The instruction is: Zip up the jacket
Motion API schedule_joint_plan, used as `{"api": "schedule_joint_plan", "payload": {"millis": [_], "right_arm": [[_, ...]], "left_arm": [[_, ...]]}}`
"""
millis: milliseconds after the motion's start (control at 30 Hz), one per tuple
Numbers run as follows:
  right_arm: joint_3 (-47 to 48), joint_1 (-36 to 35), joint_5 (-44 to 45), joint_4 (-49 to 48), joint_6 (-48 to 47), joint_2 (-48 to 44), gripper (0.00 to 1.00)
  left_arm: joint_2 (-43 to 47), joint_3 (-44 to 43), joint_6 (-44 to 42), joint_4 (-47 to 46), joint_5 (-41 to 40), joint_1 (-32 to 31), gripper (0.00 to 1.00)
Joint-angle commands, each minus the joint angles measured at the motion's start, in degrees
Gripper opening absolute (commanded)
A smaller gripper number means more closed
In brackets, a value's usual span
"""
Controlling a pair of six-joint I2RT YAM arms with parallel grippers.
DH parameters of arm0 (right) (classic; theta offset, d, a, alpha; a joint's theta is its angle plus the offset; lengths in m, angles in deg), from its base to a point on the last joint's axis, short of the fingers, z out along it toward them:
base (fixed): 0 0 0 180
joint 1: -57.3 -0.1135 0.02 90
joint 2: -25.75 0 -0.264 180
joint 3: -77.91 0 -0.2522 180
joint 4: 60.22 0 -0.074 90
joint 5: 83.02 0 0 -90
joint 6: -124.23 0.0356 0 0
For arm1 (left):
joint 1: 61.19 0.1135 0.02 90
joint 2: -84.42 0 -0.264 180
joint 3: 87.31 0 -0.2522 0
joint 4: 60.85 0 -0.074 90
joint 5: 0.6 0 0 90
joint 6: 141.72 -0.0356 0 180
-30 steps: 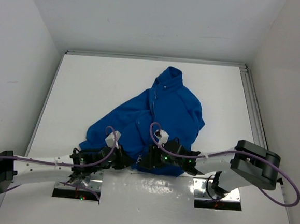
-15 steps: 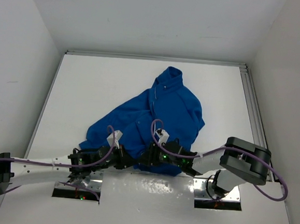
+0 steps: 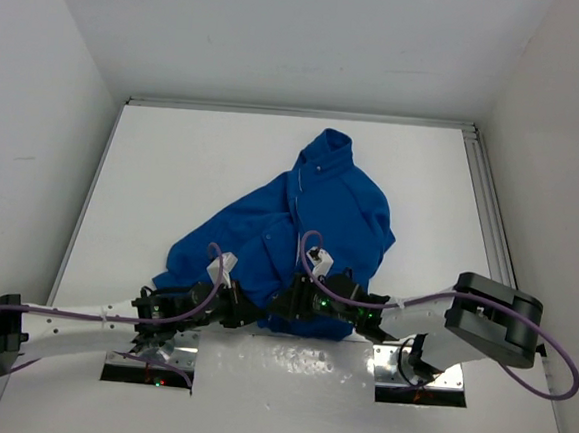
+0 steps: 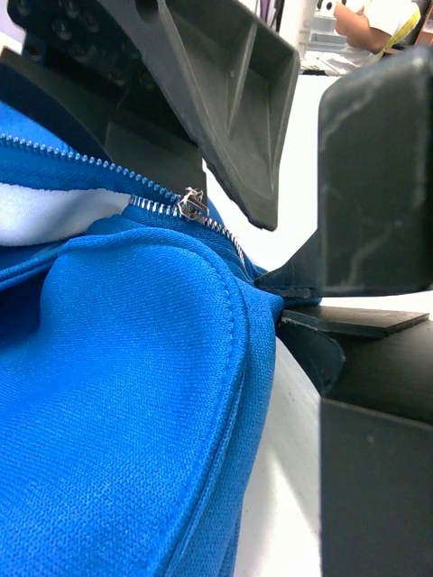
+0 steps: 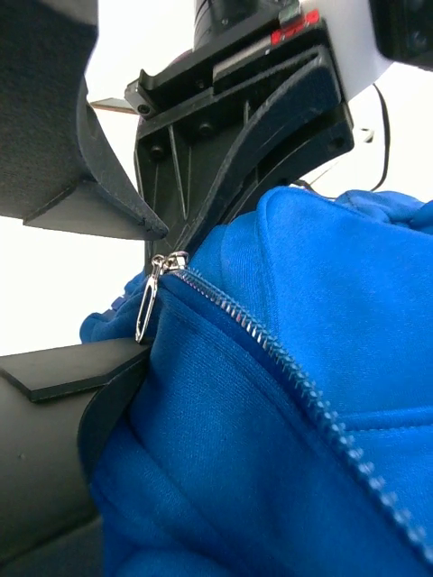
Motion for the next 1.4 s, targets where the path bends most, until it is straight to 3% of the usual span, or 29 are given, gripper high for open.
{"api": "schedule_joint_plan", "payload": {"millis": [0,200,433,767,1100,1367], "right_arm": [[-0.3,-0.1,2.6,0.2,-2.2,-2.7,0.46],[-0.6,-0.1,3.0,1.4,-3.1,-4.3,0.44],[-0.5,-0.1,2.5,2.1,-3.1,-4.7,0.35],[-0.2,-1.0,3.6,4.6,-4.4,-6.3,0.28],[0.4,-1.9,5.1,6.0,-5.7,-7.0,0.36],[0.5,-1.9,6.3,7.8,-6.9,-8.7,0.24]], "left_arm": [[-0.2,4.3,-0.8,-2.1,0.2,0.0,0.00],[-0.3,4.2,-1.0,-2.1,0.1,0.1,0.00],[-0.5,4.4,-1.0,-2.1,0.0,0.0,0.00],[-0.5,4.6,-0.9,-2.1,0.2,0.0,0.00],[-0.2,4.8,-0.8,-2.1,0.4,0.1,0.00],[0.0,5.1,-0.6,-2.2,0.5,0.0,0.00]]}}
